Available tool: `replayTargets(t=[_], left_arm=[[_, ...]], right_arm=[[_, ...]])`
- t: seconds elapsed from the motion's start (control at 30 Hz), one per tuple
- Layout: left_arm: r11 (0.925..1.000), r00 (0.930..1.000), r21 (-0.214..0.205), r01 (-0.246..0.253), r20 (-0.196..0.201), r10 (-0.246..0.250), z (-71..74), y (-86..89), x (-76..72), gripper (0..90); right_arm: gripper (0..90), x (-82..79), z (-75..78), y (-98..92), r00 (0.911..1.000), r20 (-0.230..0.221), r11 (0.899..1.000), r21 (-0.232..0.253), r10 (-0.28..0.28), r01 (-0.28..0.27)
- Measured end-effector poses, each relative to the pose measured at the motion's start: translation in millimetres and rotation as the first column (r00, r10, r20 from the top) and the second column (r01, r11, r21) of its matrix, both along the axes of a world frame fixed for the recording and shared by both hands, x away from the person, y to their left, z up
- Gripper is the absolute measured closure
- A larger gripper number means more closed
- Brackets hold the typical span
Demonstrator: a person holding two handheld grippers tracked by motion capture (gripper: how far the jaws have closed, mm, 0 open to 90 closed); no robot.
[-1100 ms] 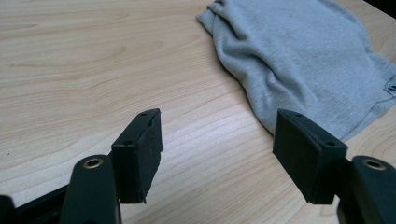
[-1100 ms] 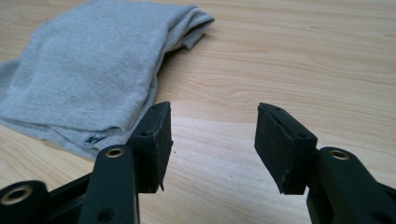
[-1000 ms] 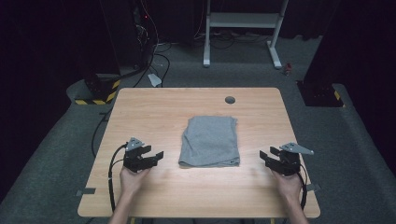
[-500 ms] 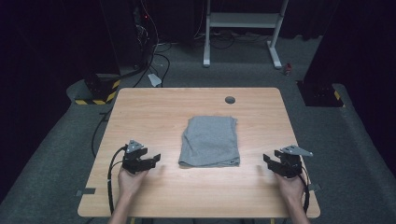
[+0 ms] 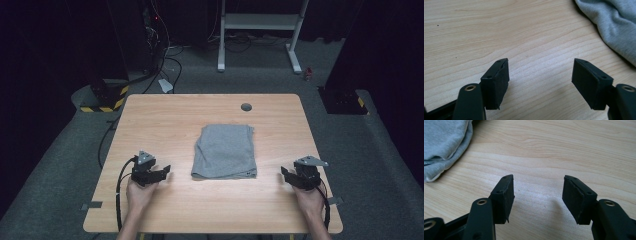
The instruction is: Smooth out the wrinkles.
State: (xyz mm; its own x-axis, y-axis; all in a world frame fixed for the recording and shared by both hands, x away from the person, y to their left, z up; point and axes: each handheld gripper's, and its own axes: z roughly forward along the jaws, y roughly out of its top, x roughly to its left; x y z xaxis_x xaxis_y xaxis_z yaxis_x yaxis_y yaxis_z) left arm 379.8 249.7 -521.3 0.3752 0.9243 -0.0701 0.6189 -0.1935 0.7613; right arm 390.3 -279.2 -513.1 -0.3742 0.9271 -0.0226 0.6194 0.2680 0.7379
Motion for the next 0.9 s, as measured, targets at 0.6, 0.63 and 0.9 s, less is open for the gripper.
replayTargets(t=[0.6,0.63,0.9], left_arm=[[0.9994,0.9999,0.033,-0.011,0.007,0.010,-6.5,-4.0,0.5,30.3],[0.9993,0.9999,0.035,-0.011,0.007,0.011,-6.5,-4.3,0.4,30.3],[0.9984,0.9998,0.053,-0.019,0.007,0.018,-6.7,-6.1,-0.2,29.1]], right_arm=[[42.6,3.4,-6.0,5.2,0.9998,-0.016,0.999,-0.030,0.009,-0.009],[42.6,3.7,-6.4,5.6,0.9998,-0.015,0.999,-0.035,0.012,-0.012],[41.5,2.9,-9.2,6.4,0.9998,0.011,0.999,-0.031,0.014,-0.014]])
